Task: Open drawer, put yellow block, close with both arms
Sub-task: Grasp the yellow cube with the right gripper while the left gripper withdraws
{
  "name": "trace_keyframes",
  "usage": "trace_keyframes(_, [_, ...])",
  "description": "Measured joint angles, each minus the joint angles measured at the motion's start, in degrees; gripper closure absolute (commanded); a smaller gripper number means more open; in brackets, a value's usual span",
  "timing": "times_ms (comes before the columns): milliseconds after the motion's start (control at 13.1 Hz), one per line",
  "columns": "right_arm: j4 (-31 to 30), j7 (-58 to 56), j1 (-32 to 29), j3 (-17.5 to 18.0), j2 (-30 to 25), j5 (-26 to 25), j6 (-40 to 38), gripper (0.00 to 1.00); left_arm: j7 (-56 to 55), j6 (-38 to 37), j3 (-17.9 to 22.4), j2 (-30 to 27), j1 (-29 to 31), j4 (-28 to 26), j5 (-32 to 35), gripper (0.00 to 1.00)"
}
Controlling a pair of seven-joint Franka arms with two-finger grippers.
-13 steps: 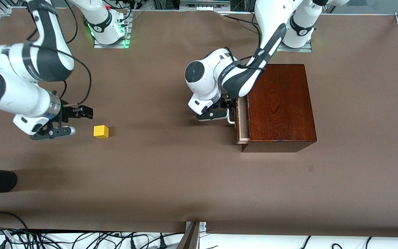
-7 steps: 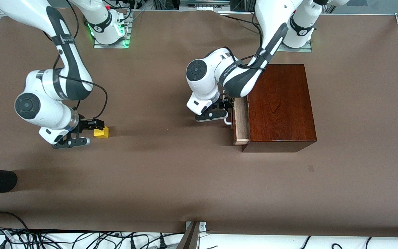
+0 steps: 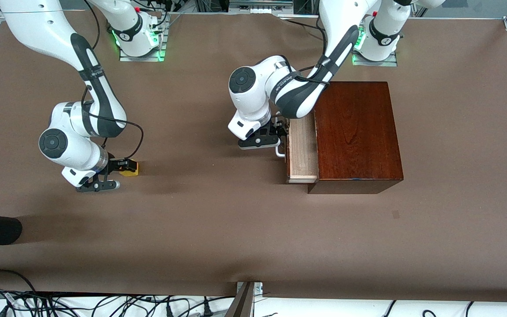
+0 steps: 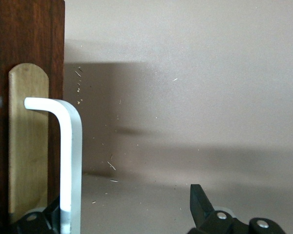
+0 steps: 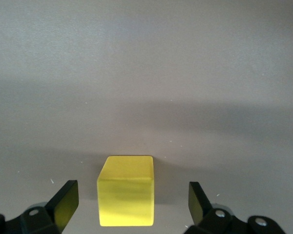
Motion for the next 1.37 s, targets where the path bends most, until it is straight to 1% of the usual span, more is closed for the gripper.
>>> trace_keyframes(152, [-0.2, 0.0, 0.0, 0.0, 0.2, 0.0, 0.0, 0.0, 0.1, -2.7, -0.3, 0.2, -0.2, 1.1, 0.0, 0.0])
trace_keyframes(380, [-0.8, 0.0, 0.0, 0.0, 0.9, 0.0, 0.0, 0.0, 2.6, -12.2, -0.7, 0.4, -1.0, 5.2, 0.6, 0.0])
trace_keyframes(609, [-1.0, 0.0, 0.0, 0.0, 1.3, 0.0, 0.0, 0.02, 7.4, -20.4, -0.6, 0.3, -1.0, 10.4, 0.7, 0.0])
trace_keyframes(761, [-1.1, 0.0, 0.0, 0.0, 1.5, 0.0, 0.0, 0.05, 13.8, -27.2, -0.3, -1.2, 0.3, 15.2, 0.6, 0.0])
trace_keyframes(913, [-1.1, 0.0, 0.0, 0.1, 1.9, 0.0, 0.1, 0.14, 22.7, -32.2, -0.1, -5.0, 4.7, 18.0, -1.2, 0.0])
trace_keyframes(1065, [-1.1, 0.0, 0.0, 0.2, 2.3, 0.0, 0.2, 0.23, 31.0, -35.3, -0.1, -9.5, 11.4, 18.6, -5.3, 0.0])
trace_keyframes(1217, [-1.1, 0.0, 0.0, 0.2, 2.5, 0.0, 0.2, 0.38, 38.0, -37.4, -0.1, -12.8, 18.0, 18.6, -8.6, 0.0])
trace_keyframes(1293, [-1.1, 0.0, 0.0, 0.2, 2.6, 0.0, 0.2, 0.49, 41.3, -37.8, -0.1, -14.1, 20.8, 18.6, -9.2, 0.0])
trace_keyframes(1370, [-1.1, 0.0, 0.0, 0.2, 2.6, 0.0, 0.2, 0.61, 44.4, -38.3, -0.1, -15.2, 23.2, 18.6, -9.4, 0.0])
